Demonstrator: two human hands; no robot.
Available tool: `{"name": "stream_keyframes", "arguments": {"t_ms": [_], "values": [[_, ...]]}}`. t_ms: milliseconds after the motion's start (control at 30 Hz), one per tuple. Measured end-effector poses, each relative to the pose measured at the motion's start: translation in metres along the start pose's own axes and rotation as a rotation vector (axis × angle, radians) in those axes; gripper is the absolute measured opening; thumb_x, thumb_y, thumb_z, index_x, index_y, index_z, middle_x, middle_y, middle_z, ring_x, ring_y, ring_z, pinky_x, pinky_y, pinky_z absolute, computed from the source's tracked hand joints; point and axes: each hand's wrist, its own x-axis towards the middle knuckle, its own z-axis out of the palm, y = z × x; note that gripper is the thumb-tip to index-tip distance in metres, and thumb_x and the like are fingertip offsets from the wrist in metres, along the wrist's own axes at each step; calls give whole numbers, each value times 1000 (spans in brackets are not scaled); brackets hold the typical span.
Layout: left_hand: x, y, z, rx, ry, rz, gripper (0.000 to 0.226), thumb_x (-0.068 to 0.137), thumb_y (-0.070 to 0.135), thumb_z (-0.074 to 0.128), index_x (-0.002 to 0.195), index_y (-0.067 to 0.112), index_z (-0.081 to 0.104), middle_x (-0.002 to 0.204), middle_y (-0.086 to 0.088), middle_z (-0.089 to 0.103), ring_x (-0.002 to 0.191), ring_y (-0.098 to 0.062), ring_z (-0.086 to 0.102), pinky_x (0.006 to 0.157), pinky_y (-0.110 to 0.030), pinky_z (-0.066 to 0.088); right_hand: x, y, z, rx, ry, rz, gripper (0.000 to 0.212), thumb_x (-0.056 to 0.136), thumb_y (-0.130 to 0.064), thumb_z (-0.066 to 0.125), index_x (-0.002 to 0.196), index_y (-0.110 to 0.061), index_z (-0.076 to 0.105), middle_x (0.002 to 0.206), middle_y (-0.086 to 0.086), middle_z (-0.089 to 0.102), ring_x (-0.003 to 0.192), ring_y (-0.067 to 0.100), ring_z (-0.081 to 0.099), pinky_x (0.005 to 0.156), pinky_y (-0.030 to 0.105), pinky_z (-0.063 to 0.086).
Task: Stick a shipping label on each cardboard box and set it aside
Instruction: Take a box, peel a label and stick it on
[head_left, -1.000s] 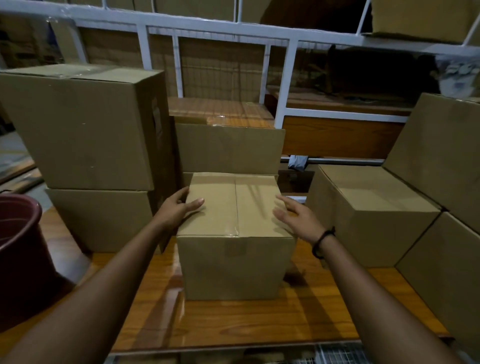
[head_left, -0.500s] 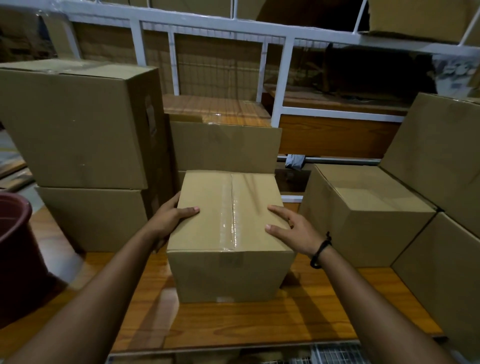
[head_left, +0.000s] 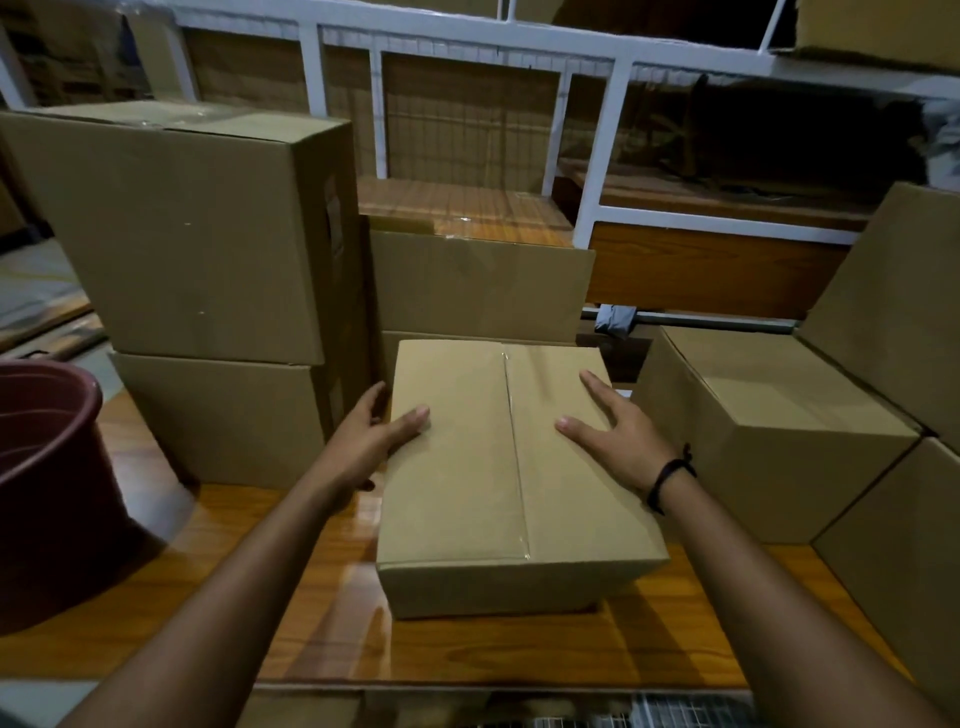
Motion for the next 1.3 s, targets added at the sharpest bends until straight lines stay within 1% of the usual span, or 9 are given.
{"name": "stream_keyframes", "arguments": {"t_ms": [200,300,533,667,800,900,1033,1167,1300], "values": [[24,40,-3,45,-105,79,96,69,48,82,148,44,27,134,0,54,108,-18,59,78,-38,55,-23,-3,-4,50,31,-50,100,81,-35,75,152,-41,4,148,-13,29,124,6,36,104,38,38],[24,39,-1,52,-124,122,92,69,39,82,146,44,31,128,2,57,106,-18,60,73,-35,55,-16,-9,-20,35,46,-27,121,70,-34,84,151,-41,-7,148,-6,35,128,16,41,108,45,36],[13,36,3,7,-27,294,103,64,33,85,147,42,26,128,11,47,115,-14,49,79,-35,53,1,-28,-38,68,154,-108,89,67,-24,86,138,-38,36,130,-3,43,117,21,47,97,46,49],[2,15,6,49,13,399,113,55,52,86,146,50,20,126,29,43,115,-1,48,96,-44,50,-6,-10,-19,88,249,-219,81,63,-15,89,125,-33,40,124,-3,45,109,15,49,89,36,52],[-8,-17,13,36,59,435,117,49,65,83,144,53,15,117,55,35,118,3,43,99,-54,47,-23,24,13,59,338,-278,82,62,-22,89,113,-56,34,124,-10,43,113,16,49,87,37,52],[-9,-40,15,16,73,425,114,49,69,82,142,58,17,124,49,36,126,-12,45,98,-59,47,-30,43,30,48,384,-303,81,63,-22,88,116,-52,35,127,-10,41,114,18,50,87,38,53],[-13,-65,14,44,73,445,108,54,63,82,144,52,23,132,40,37,125,0,43,92,-45,53,-39,63,44,67,398,-341,78,64,-19,87,119,-42,37,123,-21,40,116,19,50,85,27,52],[-12,-80,14,101,71,488,102,56,67,80,141,55,24,138,31,33,127,-12,44,89,-32,54,-45,79,53,48,408,-339,77,63,-14,88,116,-37,37,123,-14,42,116,24,51,85,29,53],[-13,-85,11,149,80,562,87,65,78,66,140,53,30,144,6,39,128,-11,46,88,-30,55,-50,89,50,15,373,-365,64,68,-43,81,114,-34,38,131,-1,41,119,24,50,84,27,56]]}}
